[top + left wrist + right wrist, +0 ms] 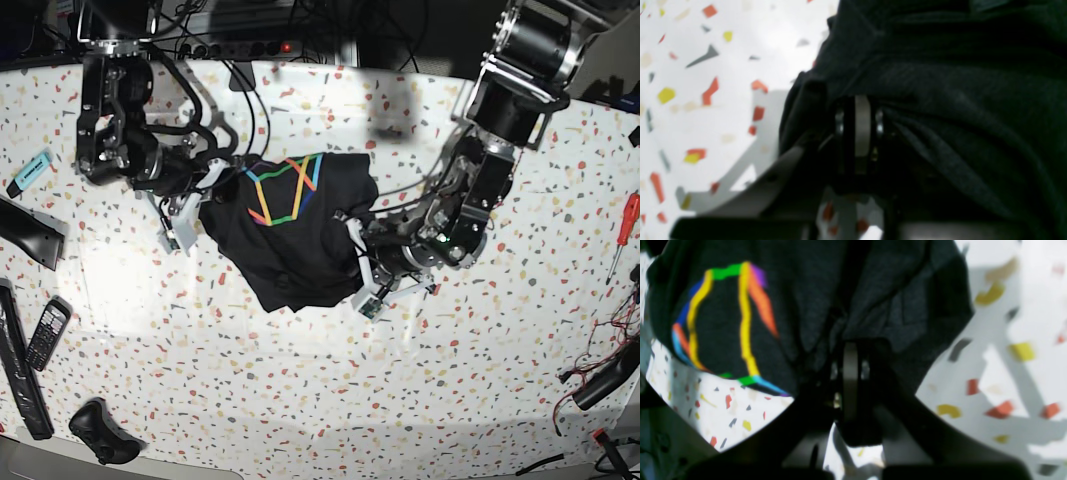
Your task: Fold the T-shirt properly
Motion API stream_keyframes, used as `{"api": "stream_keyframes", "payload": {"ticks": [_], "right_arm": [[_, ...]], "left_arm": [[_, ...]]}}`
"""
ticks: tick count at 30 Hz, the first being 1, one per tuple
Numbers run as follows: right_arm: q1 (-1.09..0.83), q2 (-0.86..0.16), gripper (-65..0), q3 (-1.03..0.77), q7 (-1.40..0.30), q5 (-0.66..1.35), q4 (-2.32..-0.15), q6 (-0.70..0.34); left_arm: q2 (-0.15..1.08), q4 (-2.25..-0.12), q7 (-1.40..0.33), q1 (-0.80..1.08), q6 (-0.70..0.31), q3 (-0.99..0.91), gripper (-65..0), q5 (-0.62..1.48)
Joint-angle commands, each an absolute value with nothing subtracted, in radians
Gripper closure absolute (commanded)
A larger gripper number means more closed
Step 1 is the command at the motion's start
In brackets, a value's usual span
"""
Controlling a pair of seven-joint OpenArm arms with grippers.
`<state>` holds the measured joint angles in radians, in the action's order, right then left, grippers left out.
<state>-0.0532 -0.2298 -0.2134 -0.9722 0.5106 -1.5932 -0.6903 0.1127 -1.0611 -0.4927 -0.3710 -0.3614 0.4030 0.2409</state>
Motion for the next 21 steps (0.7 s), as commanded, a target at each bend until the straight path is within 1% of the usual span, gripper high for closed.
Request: {"api": "stream_keyframes", "payload": {"ticks": [1, 6, 9, 10, 12, 17, 21], "right_arm": [[-0.036, -0.244, 0.0, -0.247, -0.950, 0.524, -1.637, -0.698], [-0.037, -0.244, 0.0, -0.441, -1.003, 0.558, -1.729, -0.698], [-0.046, -0.244, 0.0, -0.565, -1.098, 0.695, -1.745, -0.698], [-0.059, -0.244, 0.0, -0.601, -1.126, 0.741, -1.753, -0.698], [-0.110, -0.244, 0.0, -0.665, -1.130, 0.771, -1.782, -0.698], [-0.291, -0.241, 0.0, -0.811, -1.130, 0.772, -1.869, -0.698], [-0.432, -0.222, 0.0, -0.933, -1.130, 0.823, -1.892, -0.698]], "left_arm": [[0.131, -1.114, -0.487, -0.381, -0.358, 0.400, -3.4, 0.262], [0.202, -1.392, -0.565, -0.248, -0.360, 0.399, -3.4, 0.278], [0.227, -1.549, -0.565, -0.121, -0.359, 0.385, -3.2, 0.253], [0.234, -1.596, -0.566, -0.074, -0.359, 0.373, -1.9, 0.252], [0.242, -1.685, -0.567, 0.026, -0.359, 0.334, 0.0, 0.253], [0.242, -1.892, -0.569, 0.279, -0.359, 0.195, 0.0, 0.255], [0.242, -2.014, -0.596, 0.454, -0.360, 0.107, 0.0, 0.255]]}}
